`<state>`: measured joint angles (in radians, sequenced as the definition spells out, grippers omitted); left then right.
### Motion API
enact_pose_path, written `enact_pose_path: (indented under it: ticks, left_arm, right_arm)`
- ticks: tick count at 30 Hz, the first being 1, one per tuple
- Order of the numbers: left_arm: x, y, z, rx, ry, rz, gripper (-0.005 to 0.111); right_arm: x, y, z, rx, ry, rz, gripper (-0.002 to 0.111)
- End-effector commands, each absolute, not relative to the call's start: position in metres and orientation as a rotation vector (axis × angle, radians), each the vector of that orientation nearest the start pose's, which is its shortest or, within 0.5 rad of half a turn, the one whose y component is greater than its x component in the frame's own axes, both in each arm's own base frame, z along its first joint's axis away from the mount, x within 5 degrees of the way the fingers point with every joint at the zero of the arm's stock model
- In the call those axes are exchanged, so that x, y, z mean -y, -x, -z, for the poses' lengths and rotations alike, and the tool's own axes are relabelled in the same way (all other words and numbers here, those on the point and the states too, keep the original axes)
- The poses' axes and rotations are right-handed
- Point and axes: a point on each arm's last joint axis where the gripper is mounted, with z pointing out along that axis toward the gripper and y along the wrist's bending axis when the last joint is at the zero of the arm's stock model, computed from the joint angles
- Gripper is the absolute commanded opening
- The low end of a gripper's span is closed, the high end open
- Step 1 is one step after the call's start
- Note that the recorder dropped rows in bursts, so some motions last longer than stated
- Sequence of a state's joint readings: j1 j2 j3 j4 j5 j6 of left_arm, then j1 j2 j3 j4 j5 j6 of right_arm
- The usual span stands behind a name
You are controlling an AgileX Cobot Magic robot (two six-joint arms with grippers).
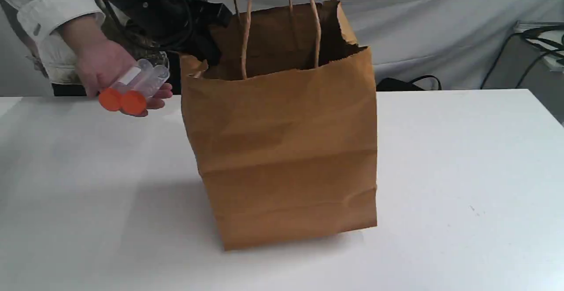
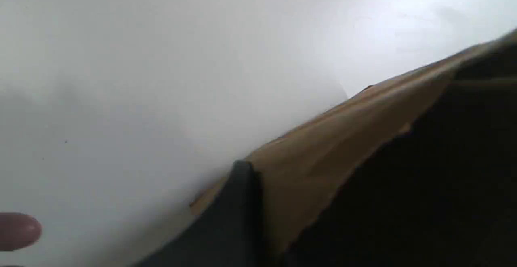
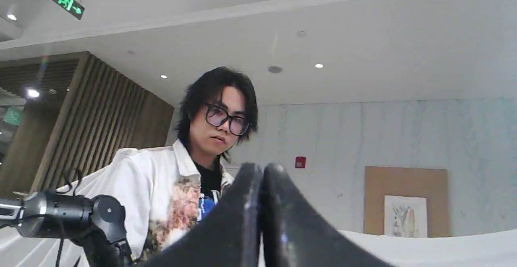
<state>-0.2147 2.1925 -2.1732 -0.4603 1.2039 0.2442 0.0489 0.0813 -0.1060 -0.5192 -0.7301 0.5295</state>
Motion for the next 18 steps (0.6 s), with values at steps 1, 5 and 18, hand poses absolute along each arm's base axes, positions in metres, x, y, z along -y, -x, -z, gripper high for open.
enact_pose_path:
  ticks: [1, 5, 18]
  left_arm:
    - [0.143, -0.461, -0.3, -2.581, -0.5, 0.633, 0.0]
    - [0.143, -0.462, -0.3, -2.575, -0.507, 0.629, 0.0]
    - [0.143, -0.463, -0.301, -2.557, -0.496, 0.625, 0.0]
  right_arm:
    - [-0.031, -0.037, -0.313, -0.804, 0.272, -0.318, 0.0]
    - [-0.036, -0.051, -0.332, -0.77, 0.303, -0.368, 0.006]
    - [-0.072, -0.174, -0.342, -1.159, 0.604, -0.653, 0.032]
